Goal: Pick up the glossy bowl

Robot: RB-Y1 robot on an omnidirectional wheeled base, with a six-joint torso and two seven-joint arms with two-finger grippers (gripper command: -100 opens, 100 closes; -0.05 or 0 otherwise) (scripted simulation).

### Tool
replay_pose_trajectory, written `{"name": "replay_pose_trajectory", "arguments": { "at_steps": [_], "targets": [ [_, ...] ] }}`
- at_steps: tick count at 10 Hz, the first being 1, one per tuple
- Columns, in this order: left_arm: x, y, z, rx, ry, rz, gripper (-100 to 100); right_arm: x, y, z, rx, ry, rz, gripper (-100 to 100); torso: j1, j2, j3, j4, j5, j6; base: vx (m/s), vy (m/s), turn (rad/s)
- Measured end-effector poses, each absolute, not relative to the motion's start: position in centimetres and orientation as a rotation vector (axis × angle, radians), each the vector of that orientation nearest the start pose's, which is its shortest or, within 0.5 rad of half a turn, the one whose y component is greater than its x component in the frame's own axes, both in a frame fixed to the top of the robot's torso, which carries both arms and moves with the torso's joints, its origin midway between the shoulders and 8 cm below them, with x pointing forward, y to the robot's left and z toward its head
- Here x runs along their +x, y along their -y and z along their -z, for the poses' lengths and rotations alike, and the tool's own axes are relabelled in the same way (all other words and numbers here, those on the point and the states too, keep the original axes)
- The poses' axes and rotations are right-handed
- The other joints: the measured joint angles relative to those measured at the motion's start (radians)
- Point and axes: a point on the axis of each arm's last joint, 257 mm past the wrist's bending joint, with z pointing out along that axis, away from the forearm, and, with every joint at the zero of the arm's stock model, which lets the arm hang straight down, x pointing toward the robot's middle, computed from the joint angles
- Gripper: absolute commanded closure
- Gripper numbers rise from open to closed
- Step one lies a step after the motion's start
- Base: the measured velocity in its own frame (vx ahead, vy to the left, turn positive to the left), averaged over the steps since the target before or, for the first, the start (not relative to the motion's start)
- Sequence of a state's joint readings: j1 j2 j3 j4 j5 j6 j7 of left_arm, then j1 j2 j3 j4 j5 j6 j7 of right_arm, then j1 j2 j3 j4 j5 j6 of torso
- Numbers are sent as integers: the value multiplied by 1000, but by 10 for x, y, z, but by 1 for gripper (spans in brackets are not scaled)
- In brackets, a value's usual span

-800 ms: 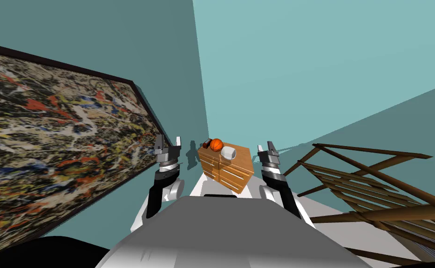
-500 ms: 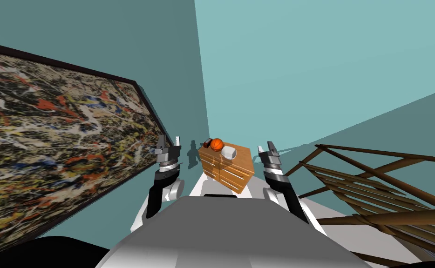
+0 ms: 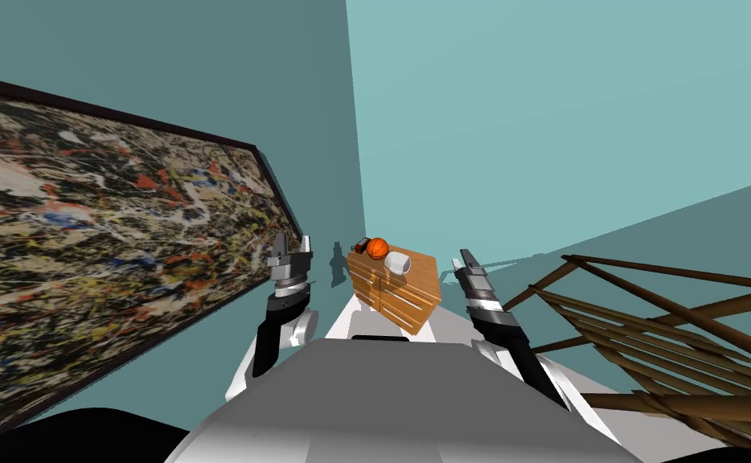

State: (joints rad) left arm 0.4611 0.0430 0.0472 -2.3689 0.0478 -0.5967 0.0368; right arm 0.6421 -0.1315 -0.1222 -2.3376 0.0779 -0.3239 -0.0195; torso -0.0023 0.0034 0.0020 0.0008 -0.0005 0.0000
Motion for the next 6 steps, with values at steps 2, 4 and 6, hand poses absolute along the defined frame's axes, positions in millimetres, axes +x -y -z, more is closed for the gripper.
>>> {"name": "replay_pose_trajectory", "arguments": {
  "at_steps": [2,4,6],
  "targets": [
    [304,-281,-92,-478,-457,1385,0,335,331,38,676,-996,-910,-100,0,0,0,0,0,0,-42,-25,213],
    [304,-281,-92,-478,-457,1384,0,329,340,49,661,-1064,-810,-100,1,-1,-1,0,0,0,-24,-14,101],
    [304,-281,-92,-478,-457,1385,0,318,349,62,645,-1140,-700,-100,1,-2,-1,0,0,-1,-17,-8,214]
  ]
}}
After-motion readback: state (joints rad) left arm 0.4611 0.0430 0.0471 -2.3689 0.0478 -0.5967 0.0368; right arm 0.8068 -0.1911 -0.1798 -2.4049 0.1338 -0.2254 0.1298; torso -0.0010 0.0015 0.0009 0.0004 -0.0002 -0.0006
